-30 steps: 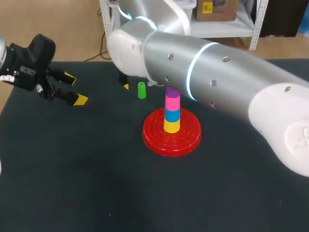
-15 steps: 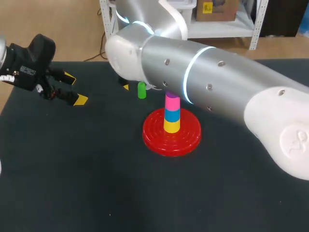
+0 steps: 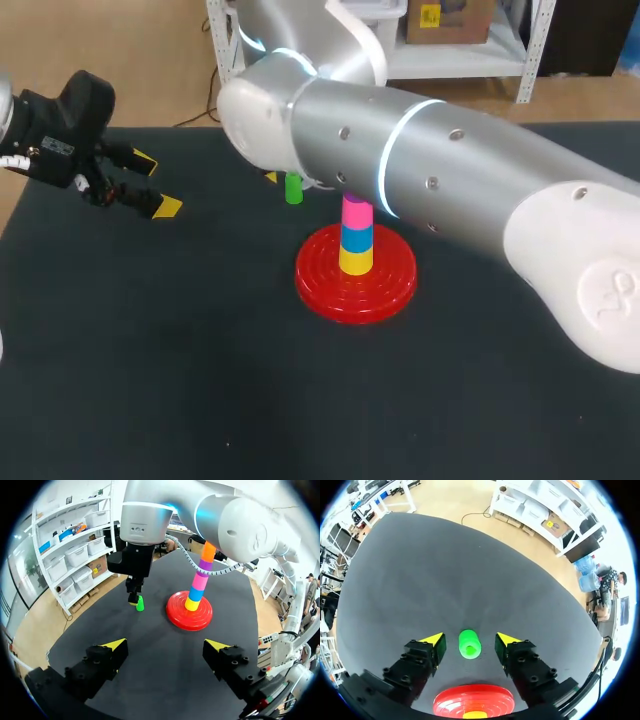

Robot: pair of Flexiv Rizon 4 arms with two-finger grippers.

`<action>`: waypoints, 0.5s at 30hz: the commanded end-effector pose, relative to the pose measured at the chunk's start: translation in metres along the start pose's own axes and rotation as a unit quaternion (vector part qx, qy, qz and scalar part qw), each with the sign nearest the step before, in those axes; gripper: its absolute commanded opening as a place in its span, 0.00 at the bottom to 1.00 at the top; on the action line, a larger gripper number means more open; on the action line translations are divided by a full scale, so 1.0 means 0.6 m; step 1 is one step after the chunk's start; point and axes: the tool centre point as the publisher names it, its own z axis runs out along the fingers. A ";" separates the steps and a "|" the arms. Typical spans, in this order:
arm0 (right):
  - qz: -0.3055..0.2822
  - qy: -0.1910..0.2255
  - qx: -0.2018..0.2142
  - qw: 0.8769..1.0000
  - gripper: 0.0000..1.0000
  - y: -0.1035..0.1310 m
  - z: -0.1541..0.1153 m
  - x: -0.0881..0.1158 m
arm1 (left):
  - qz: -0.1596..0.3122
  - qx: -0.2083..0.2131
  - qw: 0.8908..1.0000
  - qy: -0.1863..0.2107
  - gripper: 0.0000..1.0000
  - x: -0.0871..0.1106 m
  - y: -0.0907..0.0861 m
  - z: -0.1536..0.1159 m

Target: Pick up and stack the cylinders on the red base in this order: pink,purple,orange,green

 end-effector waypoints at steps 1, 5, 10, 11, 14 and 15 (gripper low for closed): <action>0.003 0.347 0.001 0.938 0.61 -0.001 0.005 -0.012 | 0.001 0.001 1.000 -0.003 1.00 0.003 0.000 -0.001; 0.005 0.352 0.001 0.936 0.58 -0.003 0.009 -0.009 | 0.001 0.001 1.000 -0.003 1.00 0.003 0.000 -0.001; 0.005 0.356 0.001 0.935 0.55 -0.003 0.010 -0.009 | 0.001 0.001 1.000 -0.003 1.00 0.003 0.000 -0.001; 0.005 0.356 0.002 0.934 0.55 -0.003 0.010 -0.010 | 0.001 0.001 1.000 -0.003 1.00 0.003 0.000 -0.001; 0.005 0.357 0.003 0.934 0.50 -0.002 0.011 -0.011 | 0.001 0.001 1.000 -0.003 1.00 0.003 0.000 -0.001; 0.005 0.358 0.004 0.934 0.49 -0.002 0.011 -0.011 | 0.001 0.001 1.000 -0.003 1.00 0.003 0.000 -0.001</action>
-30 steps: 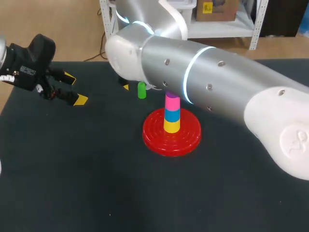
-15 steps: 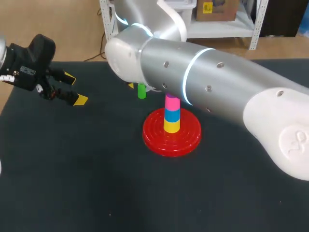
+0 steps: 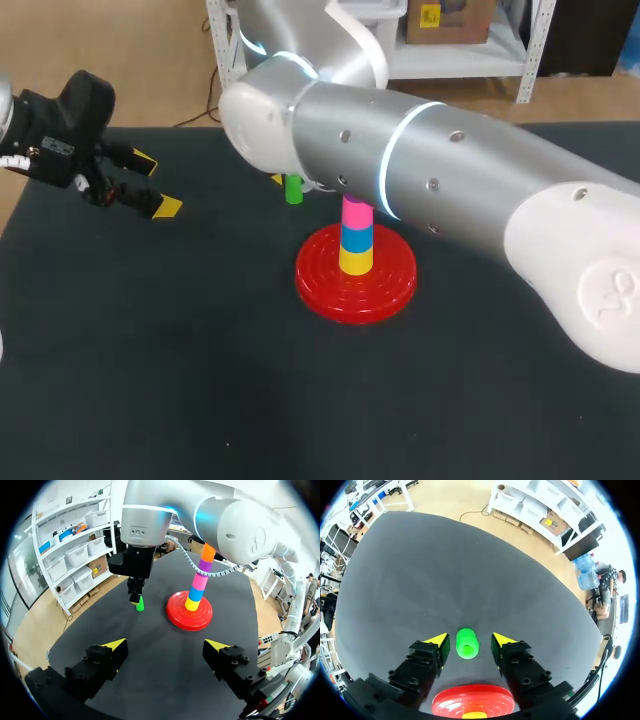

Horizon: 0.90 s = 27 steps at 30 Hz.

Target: Pick up and stack the cylinders on the red base in this order: pink,purple,orange,green

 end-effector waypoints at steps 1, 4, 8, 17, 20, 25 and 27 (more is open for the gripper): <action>0.000 0.354 0.001 0.935 0.49 0.003 0.003 -0.016 | 0.001 0.001 1.000 -0.003 1.00 0.003 0.000 -0.001; 0.000 0.355 0.000 0.935 0.49 0.003 0.005 -0.017 | 0.001 0.001 1.000 -0.003 1.00 0.003 0.000 -0.001; 0.001 0.358 0.000 0.934 0.49 0.004 0.008 -0.016 | 0.001 0.001 1.000 -0.003 1.00 0.003 0.000 -0.001; 0.003 0.361 0.001 0.933 0.47 0.002 0.011 -0.015 | 0.001 0.001 1.000 -0.003 1.00 0.003 0.000 -0.001; 0.004 0.361 0.002 0.932 0.46 0.002 0.012 -0.015 | 0.001 0.001 1.000 -0.003 1.00 0.003 0.000 -0.001; 0.002 0.363 0.001 0.932 0.27 0.001 0.012 -0.013 | 0.001 0.001 1.000 -0.003 1.00 0.003 0.000 -0.001; 0.002 0.364 0.001 0.932 0.16 0.002 0.012 -0.013 | 0.001 0.001 1.000 -0.003 1.00 0.003 0.000 -0.001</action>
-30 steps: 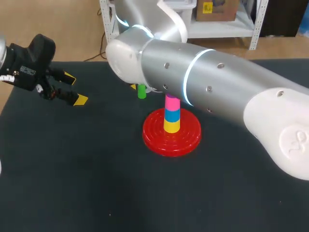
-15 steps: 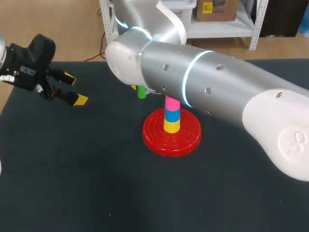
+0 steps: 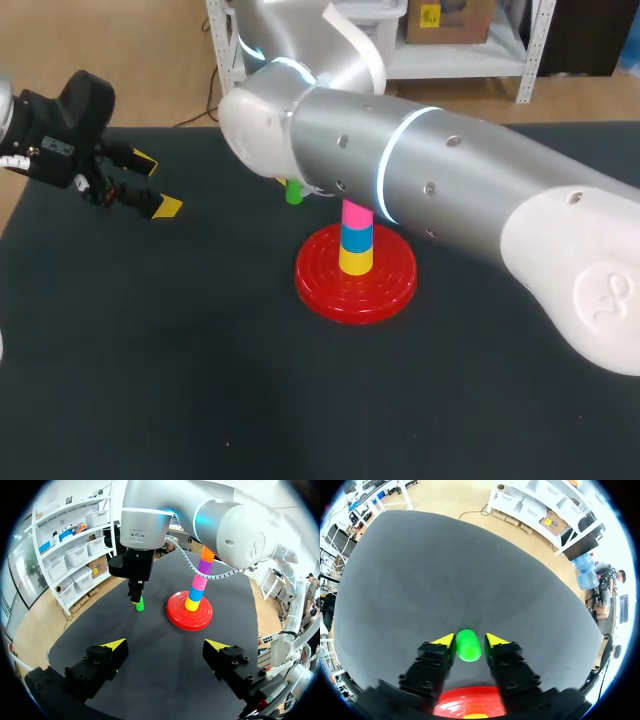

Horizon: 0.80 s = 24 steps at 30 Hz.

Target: Pick up and stack the cylinders on the red base in this order: pink,purple,orange,green

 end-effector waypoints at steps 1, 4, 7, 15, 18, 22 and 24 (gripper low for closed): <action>0.000 0.363 -0.001 0.932 0.10 0.001 0.002 -0.015 | 0.001 0.001 1.000 -0.003 1.00 0.003 0.000 -0.001; -0.001 0.363 -0.003 0.932 0.00 0.002 0.002 -0.016 | 0.001 0.001 1.000 -0.003 1.00 0.003 0.000 -0.001; -0.002 0.363 -0.003 0.932 0.00 0.003 0.001 -0.017 | 0.001 0.001 1.000 -0.003 1.00 0.003 0.000 -0.001; -0.010 0.356 0.000 0.934 0.00 0.009 -0.038 -0.029 | 0.001 0.001 1.000 -0.003 1.00 0.003 0.000 -0.001; -0.013 0.350 -0.002 0.937 0.00 0.011 -0.061 -0.035 | 0.001 0.001 1.000 -0.003 1.00 0.003 0.000 -0.001; -0.017 0.328 0.003 0.944 0.00 0.009 -0.100 -0.042 | 0.001 0.001 1.000 -0.003 1.00 0.003 0.000 -0.001; -0.019 0.318 0.002 0.948 0.00 0.006 -0.124 -0.044 | 0.001 0.001 1.000 -0.003 1.00 0.003 0.000 -0.001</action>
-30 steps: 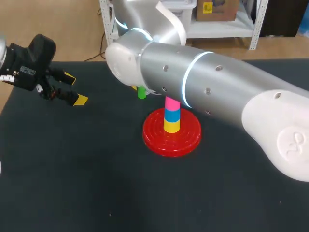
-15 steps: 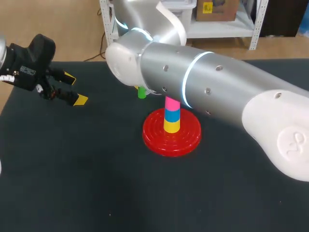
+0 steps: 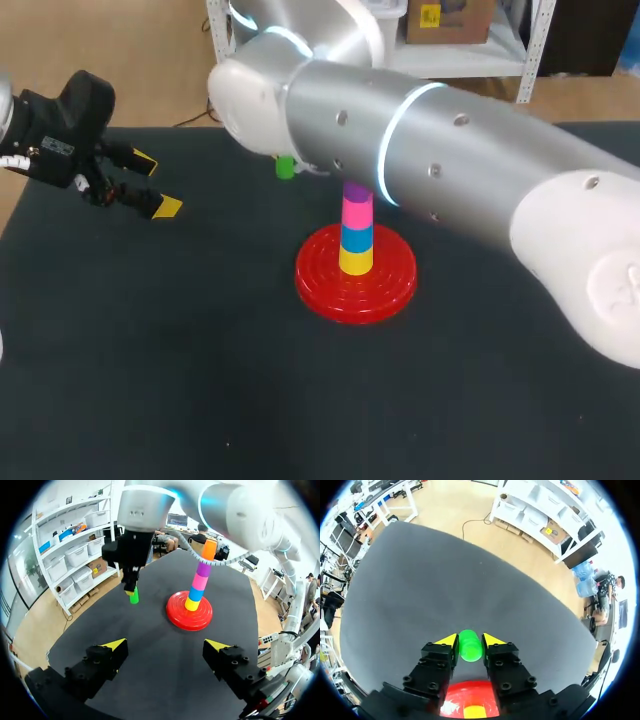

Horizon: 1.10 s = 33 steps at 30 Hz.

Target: Pick up and stack the cylinders on the red base in this order: pink,purple,orange,green

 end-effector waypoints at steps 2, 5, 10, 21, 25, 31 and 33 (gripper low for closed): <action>-0.006 0.334 0.002 0.943 0.00 -0.006 -0.063 -0.015 | 0.001 0.001 1.000 -0.003 1.00 0.003 0.000 -0.001; -0.011 0.319 0.006 0.948 0.00 -0.010 -0.101 -0.020 | 0.001 0.001 1.000 -0.003 1.00 0.003 0.000 -0.001; -0.022 0.305 0.004 0.952 0.00 -0.024 -0.169 -0.027 | 0.001 0.001 1.000 -0.003 1.00 0.003 0.000 -0.001; -0.077 0.255 -0.023 0.964 0.00 -0.062 -0.307 0.023 | 0.001 0.001 1.000 -0.003 1.00 0.003 0.000 -0.001; -0.103 0.238 -0.032 0.965 0.00 -0.069 -0.343 0.053 | 0.001 0.001 1.000 -0.003 1.00 0.003 0.000 -0.001; -0.141 0.223 -0.026 0.964 0.00 -0.066 -0.390 0.094 | 0.001 0.001 1.000 -0.003 1.00 0.003 0.000 -0.001; -0.148 0.219 -0.022 0.964 0.00 -0.064 -0.401 0.104 | 0.001 0.001 1.000 -0.003 1.00 0.003 0.000 -0.001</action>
